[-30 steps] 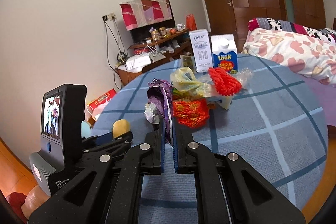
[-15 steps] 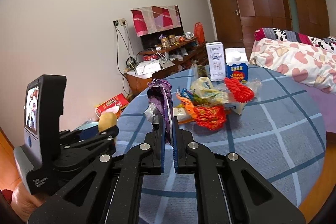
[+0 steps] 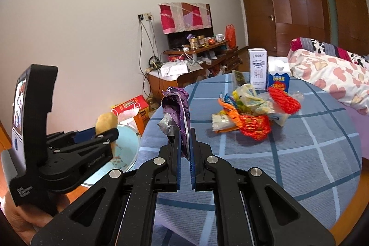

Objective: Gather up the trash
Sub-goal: 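Carry sponge and wrapper over the bucket and open both tools to drop them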

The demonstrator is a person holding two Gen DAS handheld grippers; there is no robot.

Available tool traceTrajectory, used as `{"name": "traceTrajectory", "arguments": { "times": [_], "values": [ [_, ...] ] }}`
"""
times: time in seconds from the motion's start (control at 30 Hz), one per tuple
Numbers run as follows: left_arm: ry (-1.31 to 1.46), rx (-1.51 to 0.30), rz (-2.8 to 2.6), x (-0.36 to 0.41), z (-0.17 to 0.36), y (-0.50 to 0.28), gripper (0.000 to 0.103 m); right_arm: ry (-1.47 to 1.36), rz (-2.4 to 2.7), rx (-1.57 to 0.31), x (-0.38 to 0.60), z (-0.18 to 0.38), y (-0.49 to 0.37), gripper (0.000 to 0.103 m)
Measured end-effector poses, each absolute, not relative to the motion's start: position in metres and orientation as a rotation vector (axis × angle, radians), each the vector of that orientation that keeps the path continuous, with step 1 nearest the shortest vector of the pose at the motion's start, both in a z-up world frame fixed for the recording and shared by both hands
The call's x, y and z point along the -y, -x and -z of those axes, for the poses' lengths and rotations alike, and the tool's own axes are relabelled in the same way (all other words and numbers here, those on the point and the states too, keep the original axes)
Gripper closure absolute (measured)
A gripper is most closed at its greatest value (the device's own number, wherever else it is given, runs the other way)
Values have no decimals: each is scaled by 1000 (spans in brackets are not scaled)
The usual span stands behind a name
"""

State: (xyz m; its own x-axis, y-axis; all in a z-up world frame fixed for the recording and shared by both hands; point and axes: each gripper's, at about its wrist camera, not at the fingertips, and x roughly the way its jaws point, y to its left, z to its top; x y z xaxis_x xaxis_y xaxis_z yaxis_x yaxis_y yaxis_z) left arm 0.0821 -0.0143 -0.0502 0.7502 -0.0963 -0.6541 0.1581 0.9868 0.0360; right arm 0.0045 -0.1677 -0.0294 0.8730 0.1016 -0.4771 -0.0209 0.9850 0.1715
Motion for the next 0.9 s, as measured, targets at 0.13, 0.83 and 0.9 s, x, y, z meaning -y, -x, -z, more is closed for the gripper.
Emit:
{"name": "traceTrajectory", "arguments": {
  "times": [0.13,0.83,0.9],
  "values": [
    [-74,-705,119,-2,47,-82,71,-147,-78,-507,159,28,-7,96],
    [-36,-705,2,-76,48,-78,71,-69,-173,-514,94,21,-47,96],
    [-29,-708,-13,-83,49,-80,71,-56,-181,-527,85,24,-55,96]
  ]
}}
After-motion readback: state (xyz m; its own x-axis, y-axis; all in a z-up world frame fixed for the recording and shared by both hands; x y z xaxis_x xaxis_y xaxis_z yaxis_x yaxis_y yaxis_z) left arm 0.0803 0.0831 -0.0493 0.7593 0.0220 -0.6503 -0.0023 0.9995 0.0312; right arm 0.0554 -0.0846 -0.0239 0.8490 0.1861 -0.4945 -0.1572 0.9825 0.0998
